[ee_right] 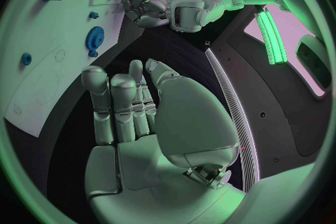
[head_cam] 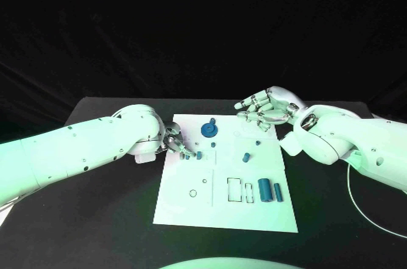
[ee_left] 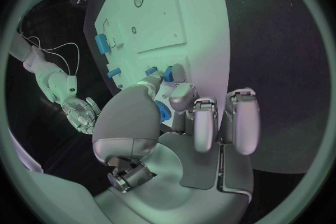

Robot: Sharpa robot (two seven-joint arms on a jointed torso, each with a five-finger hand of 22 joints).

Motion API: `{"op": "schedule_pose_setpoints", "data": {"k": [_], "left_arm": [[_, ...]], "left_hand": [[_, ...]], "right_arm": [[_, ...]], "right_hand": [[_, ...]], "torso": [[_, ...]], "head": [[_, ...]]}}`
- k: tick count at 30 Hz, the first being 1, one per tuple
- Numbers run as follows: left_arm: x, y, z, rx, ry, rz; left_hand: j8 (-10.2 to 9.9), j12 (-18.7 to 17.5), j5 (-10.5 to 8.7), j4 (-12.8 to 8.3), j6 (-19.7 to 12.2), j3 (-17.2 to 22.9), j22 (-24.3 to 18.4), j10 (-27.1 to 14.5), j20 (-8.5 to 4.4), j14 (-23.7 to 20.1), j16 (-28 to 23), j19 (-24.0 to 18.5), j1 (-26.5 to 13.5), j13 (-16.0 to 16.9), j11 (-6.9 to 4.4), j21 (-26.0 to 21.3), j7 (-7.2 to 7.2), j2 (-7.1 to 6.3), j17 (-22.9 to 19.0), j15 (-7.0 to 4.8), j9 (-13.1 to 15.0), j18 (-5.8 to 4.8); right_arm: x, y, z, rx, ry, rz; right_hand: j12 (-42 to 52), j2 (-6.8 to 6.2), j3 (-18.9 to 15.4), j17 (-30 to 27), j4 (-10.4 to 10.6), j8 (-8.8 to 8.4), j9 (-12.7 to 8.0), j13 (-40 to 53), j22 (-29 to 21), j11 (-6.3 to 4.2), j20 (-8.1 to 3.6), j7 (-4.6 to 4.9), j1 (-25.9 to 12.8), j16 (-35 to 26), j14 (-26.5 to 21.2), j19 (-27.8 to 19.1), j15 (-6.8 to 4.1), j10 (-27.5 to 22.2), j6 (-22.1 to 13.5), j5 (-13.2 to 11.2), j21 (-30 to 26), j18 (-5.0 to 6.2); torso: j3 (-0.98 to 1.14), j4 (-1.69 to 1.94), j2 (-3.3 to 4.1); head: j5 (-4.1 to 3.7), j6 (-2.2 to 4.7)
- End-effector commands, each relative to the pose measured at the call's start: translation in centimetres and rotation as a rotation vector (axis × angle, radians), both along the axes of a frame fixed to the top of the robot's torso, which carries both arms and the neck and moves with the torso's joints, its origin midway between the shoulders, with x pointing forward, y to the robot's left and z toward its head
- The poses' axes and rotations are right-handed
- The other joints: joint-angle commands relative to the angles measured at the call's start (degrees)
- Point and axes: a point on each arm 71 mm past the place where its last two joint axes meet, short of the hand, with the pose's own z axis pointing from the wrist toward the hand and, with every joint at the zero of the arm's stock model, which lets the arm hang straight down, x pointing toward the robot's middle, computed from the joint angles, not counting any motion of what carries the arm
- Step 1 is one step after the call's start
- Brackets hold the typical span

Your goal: Assemble the parts on the task board

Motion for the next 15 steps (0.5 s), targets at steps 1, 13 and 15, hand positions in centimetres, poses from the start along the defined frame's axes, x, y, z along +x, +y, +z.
{"op": "schedule_pose_setpoints", "data": {"k": [1, 13, 15], "left_arm": [[-0.1, 0.4, 0.0, -0.012, -0.012, 0.014], [0.2, 1.3, 1.1, -0.127, -0.084, 0.092], [0.3, 1.5, 1.2, -0.169, -0.097, 0.113]], "left_hand": [[-0.33, -0.73, -1.20, 1.33, 0.11, -1.74, 11.34, -0.18, -0.34, 6.03, 0.17, 4.31, -0.21, -0.54, 0.10, -0.19, 0.08, 0.75, 15.10, -0.53, -0.07, -0.67], [0.43, -3.54, -5.24, 4.44, -1.95, -8.50, 9.85, -2.40, -0.17, 6.03, 0.17, 3.65, -2.15, -3.94, 0.56, -1.94, 0.60, 3.30, 15.10, -0.28, 0.19, -0.22], [0.45, -4.28, -5.22, 4.43, -2.29, -9.21, 9.18, -2.93, -0.12, 6.03, 0.17, 3.35, -2.42, -4.82, 0.65, -2.69, 0.70, 3.59, 15.10, -0.22, 0.19, -0.02]], "right_arm": [[-0.1, 0.1, -0.1, 0.000, 0.005, 0.015], [-0.1, 0.0, -0.2, 0.000, 0.009, 0.009], [-0.1, -0.1, -0.2, 0.000, 0.009, 0.009]], "right_hand": [[0.11, -0.07, 0.19, -0.07, 0.05, 0.04, 0.09, -0.05, -0.04, 0.07, 0.11, 0.24, -0.59, -0.26, -0.41, -0.29, -0.17, -0.30, -0.14, 0.31, -0.36, 1.01], [0.18, -0.11, 0.16, -0.37, 0.20, 0.02, 0.08, -0.06, -0.40, 0.12, 0.16, 0.27, -0.88, -0.67, -0.56, -0.50, -0.13, -0.39, -0.27, 0.28, -0.67, 1.07], [0.18, -0.11, 0.16, -0.37, 0.20, 0.02, 0.08, -0.06, -0.40, 0.12, 0.16, 0.27, -0.88, -0.67, -0.56, -0.50, -0.13, -0.39, -0.27, 0.28, -0.67, 1.07]], "torso": [[-0.06, -0.01, -0.01], [0.02, 0.03, 0.00], [0.06, 0.05, -0.02]], "head": [[-0.18, 0.12], [-0.54, 0.37], [-0.58, 0.39]]}}
